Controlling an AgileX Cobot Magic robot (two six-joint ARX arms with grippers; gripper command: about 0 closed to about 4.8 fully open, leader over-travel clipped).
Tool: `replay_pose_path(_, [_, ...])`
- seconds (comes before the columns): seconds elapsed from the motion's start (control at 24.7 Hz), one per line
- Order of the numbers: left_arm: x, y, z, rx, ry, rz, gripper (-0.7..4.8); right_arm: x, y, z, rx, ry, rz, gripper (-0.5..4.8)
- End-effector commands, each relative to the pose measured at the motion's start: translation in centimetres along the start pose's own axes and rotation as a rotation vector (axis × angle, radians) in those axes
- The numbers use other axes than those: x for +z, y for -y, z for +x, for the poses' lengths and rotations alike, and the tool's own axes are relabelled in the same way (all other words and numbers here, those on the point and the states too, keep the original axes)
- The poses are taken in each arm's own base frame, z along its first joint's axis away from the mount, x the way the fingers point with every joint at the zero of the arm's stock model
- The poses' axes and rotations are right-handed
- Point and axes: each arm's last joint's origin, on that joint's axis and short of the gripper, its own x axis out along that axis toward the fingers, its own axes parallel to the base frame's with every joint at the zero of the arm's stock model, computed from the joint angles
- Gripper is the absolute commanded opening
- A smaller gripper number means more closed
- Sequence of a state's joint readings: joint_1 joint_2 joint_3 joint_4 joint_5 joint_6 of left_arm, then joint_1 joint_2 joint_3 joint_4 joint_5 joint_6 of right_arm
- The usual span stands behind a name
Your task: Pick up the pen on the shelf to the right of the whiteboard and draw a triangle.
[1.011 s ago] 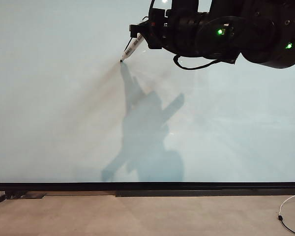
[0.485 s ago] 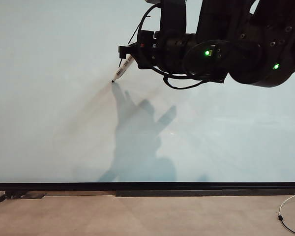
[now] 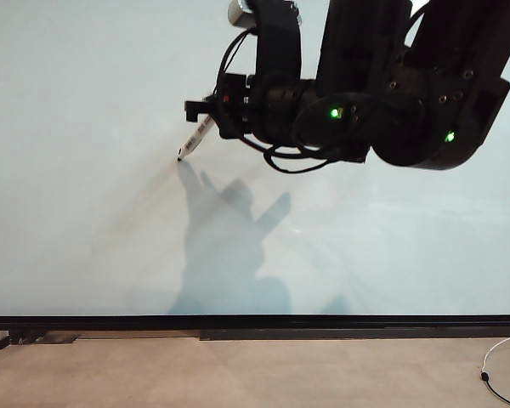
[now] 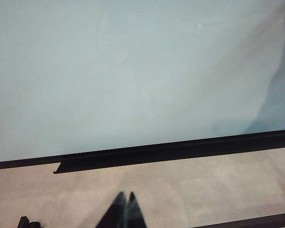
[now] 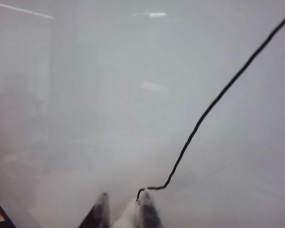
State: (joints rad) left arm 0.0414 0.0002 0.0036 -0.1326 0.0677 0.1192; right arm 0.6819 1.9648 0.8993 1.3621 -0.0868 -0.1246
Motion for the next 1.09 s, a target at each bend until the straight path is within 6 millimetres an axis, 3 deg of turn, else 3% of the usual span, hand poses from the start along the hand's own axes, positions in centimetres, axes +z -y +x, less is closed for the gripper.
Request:
replay_pose_path(0.04, [0.2, 0.0, 0.0, -0.003, 0.01, 0.001, -0.05, -0.3, 0.0, 0.2, -0.028, -0.006, 0.004, -0.03])
replay_pose_path(0.53, [0.2, 0.0, 0.0, -0.002, 0.009, 0.001, -0.05, -1.6, -0.3, 0.2, -0.021, -0.041, 0.027, -0.03])
replay_pose_path(1.09, [0.2, 0.0, 0.0, -0.002, 0.01, 0.001, -0.05, -1.5, -0.2, 0.1, -0.058, -0.027, 0.014, -0.03])
